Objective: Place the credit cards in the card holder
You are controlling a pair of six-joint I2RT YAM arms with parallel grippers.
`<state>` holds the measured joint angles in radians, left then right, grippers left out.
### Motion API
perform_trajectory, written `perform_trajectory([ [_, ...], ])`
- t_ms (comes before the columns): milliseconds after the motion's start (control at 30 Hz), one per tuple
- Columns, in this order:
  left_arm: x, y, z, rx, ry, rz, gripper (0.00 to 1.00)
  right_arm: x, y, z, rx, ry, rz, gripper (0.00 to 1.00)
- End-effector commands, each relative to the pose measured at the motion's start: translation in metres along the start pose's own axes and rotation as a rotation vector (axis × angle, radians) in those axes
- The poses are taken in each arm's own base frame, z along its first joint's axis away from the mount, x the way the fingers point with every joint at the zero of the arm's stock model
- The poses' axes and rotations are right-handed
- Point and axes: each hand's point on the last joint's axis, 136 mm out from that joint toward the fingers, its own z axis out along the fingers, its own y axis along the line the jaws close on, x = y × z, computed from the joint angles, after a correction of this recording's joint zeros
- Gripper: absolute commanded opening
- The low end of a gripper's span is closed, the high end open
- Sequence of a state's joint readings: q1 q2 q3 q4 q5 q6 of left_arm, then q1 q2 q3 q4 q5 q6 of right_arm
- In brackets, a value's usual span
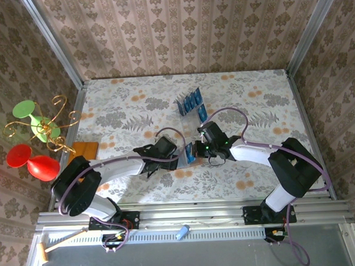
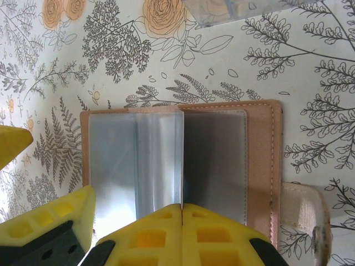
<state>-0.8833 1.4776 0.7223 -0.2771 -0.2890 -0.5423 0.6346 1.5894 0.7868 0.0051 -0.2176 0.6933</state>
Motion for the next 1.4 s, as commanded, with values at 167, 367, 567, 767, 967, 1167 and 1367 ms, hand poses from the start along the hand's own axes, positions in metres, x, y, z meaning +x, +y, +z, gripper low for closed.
perform_trajectory([
  [167,0.011,0.015,0.005,-0.055,0.013,0.012,1.00,0.007,-0.009,-0.001,0.002,-0.013,0.046,0.00],
  [367,0.017,0.027,0.005,-0.066,0.025,-0.005,1.00,0.014,-0.014,-0.002,-0.007,-0.020,0.091,0.00],
  [567,0.021,0.034,0.005,-0.064,0.030,-0.018,1.00,0.009,-0.003,-0.007,-0.071,-0.049,0.121,0.00],
  [767,0.023,0.034,0.005,-0.066,0.033,-0.018,1.00,-0.010,0.014,-0.020,-0.130,-0.124,0.108,0.00],
  [967,0.025,0.036,0.006,-0.071,0.037,-0.022,1.00,-0.023,0.017,-0.021,-0.147,-0.186,0.095,0.00],
  [1167,0.007,0.029,-0.009,-0.036,-0.010,-0.033,1.00,-0.025,0.012,-0.017,-0.146,-0.192,0.109,0.00],
  [1367,-0.018,0.018,-0.023,0.007,-0.067,-0.032,1.00,-0.020,0.006,-0.012,-0.126,-0.174,0.107,0.00],
])
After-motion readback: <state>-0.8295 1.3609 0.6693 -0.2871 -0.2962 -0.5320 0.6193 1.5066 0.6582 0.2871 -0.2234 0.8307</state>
